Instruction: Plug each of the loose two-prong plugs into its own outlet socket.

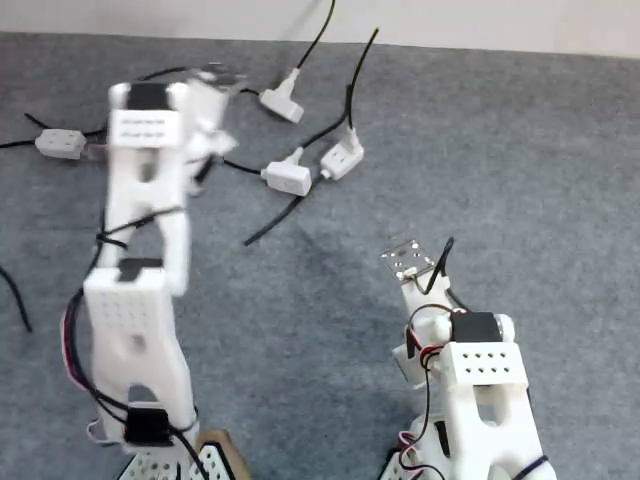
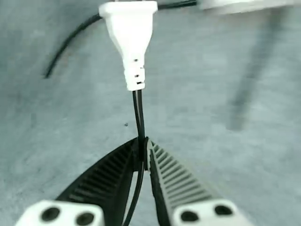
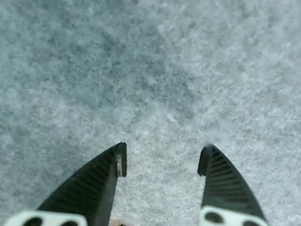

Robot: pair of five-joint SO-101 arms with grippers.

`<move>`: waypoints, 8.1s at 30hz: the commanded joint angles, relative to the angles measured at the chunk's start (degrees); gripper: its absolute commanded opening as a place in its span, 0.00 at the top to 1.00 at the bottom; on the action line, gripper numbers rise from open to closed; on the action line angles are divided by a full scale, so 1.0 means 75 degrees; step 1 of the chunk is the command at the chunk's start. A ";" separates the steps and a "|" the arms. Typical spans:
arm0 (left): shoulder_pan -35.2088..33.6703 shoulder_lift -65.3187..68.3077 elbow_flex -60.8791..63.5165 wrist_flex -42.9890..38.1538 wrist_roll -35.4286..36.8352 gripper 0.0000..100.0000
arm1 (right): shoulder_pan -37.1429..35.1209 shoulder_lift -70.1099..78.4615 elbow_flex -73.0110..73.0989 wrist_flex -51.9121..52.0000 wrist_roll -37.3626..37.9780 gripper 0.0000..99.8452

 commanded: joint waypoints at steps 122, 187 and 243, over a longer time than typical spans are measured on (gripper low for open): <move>-0.6980 0.4566 -0.3241 -0.5451 0.0223 0.75 | 0.1073 -0.0064 -0.1002 0.1272 0.0387 0.75; 0.1213 -0.2995 0.6875 -0.0152 -0.3669 0.94 | -0.0240 0.5304 -0.6078 0.2796 0.1102 0.75; 0.0639 -0.3417 0.6113 -0.1852 -0.6681 0.77 | -0.0182 0.5292 -0.6570 0.3558 0.1618 0.75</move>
